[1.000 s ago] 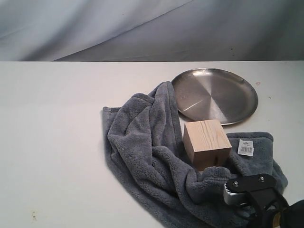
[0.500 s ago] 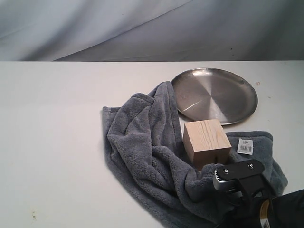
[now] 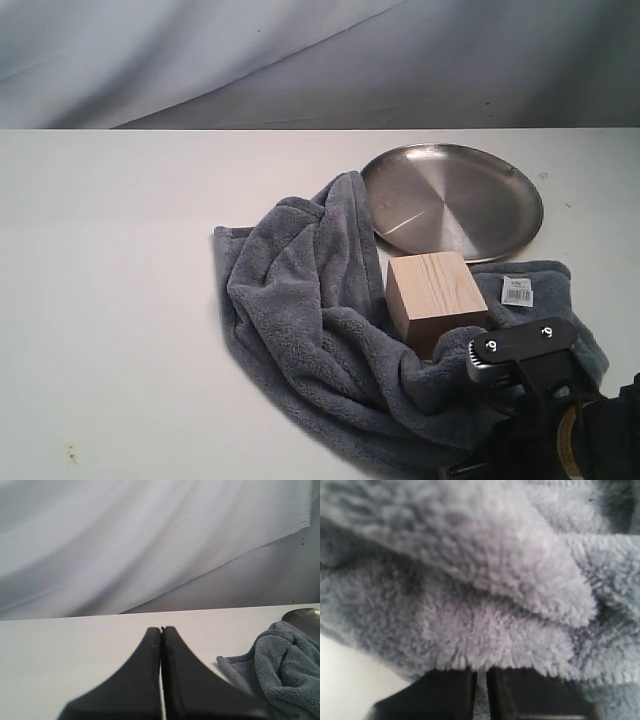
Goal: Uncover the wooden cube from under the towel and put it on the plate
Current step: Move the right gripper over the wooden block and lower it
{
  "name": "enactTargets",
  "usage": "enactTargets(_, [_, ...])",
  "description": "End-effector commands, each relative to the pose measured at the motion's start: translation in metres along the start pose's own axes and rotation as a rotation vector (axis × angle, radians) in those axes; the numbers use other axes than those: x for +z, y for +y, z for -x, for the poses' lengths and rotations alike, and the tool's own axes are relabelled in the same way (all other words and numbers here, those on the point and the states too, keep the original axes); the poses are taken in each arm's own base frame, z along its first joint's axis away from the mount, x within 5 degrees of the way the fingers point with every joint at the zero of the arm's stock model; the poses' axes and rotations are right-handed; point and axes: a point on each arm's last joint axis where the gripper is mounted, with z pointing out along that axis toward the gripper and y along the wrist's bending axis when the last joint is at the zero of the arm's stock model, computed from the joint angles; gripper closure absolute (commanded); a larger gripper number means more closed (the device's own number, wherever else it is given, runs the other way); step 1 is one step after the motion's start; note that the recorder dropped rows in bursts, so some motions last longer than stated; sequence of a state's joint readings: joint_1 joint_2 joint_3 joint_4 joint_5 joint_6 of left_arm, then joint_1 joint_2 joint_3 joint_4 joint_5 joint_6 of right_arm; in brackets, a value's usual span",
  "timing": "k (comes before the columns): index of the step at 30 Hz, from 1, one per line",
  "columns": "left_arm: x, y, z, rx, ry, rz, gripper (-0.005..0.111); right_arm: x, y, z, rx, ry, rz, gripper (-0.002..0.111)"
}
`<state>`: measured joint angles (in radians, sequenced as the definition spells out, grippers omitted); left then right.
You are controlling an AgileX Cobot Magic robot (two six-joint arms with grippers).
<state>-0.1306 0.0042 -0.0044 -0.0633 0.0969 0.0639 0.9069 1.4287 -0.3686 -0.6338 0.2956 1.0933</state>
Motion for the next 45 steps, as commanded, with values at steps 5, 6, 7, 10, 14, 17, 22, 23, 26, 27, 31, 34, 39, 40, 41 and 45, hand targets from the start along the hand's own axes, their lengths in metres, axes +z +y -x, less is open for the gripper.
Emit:
enactTargets(5, [0.0,0.0,0.0,-0.005,-0.011,0.003,0.107,0.0,-0.003,0.006,-0.022,-0.063,-0.027,0.102])
enactTargets(6, [0.0,0.0,0.0,-0.005,-0.011,0.003,0.107,0.0,-0.003,0.006,-0.037,-0.068,-0.029,0.102])
enactTargets(7, [0.0,0.0,0.0,-0.005,-0.011,0.003,0.107,0.0,-0.003,0.007,-0.034,-0.073,-0.03,0.102])
enactTargets(10, [0.0,0.0,0.0,-0.005,-0.011,0.003,0.107,-0.001,0.0,0.009,-0.034,-0.098,0.006,0.102])
enactTargets(14, [0.0,0.0,0.0,-0.005,-0.011,0.003,0.107,-0.012,0.012,0.014,-0.003,-0.162,0.153,0.102])
enactTargets(17, [0.0,0.0,0.0,-0.005,-0.011,0.003,0.107,-0.027,0.008,0.017,0.025,-0.224,0.155,0.102])
enactTargets(22, [0.0,0.0,0.0,-0.005,-0.011,0.003,0.107,-0.051,0.006,0.022,0.042,-0.333,0.222,0.093])
enactTargets(23, [0.0,0.0,0.0,-0.005,-0.011,0.003,0.107,-0.055,0.009,0.023,0.038,-0.356,0.268,0.09])
enactTargets(26, [0.0,0.0,0.0,-0.005,-0.011,0.003,0.107,-0.073,0.016,0.025,0.027,-0.438,0.395,0.078])
enactTargets(27, [0.0,0.0,0.0,-0.005,-0.011,0.003,0.107,-0.076,0.011,0.026,0.016,-0.454,0.356,0.072])
enactTargets(31, [0.0,0.0,0.0,-0.005,-0.011,0.003,0.107,-0.089,-0.003,0.048,-0.088,-0.536,0.106,0.049])
enactTargets(34, [0.0,0.0,0.0,-0.005,-0.011,0.003,0.107,-0.1,-0.005,0.077,-0.046,-0.594,-0.037,0.04])
enactTargets(39, [0.0,0.0,0.0,-0.005,-0.011,0.003,0.107,-0.079,0.011,0.11,-0.039,-0.532,-0.126,0.027])
enactTargets(40, [0.0,0.0,0.0,-0.005,-0.011,0.003,0.107,-0.075,0.013,0.114,-0.042,-0.522,-0.135,0.026])
enactTargets(41, [0.0,0.0,0.0,-0.005,-0.011,0.003,0.107,-0.068,0.017,0.119,-0.045,-0.504,-0.145,0.024])
enactTargets(45, [0.0,0.0,0.0,-0.005,-0.011,0.003,0.107,-0.059,0.023,0.124,-0.028,-0.485,-0.126,0.024])
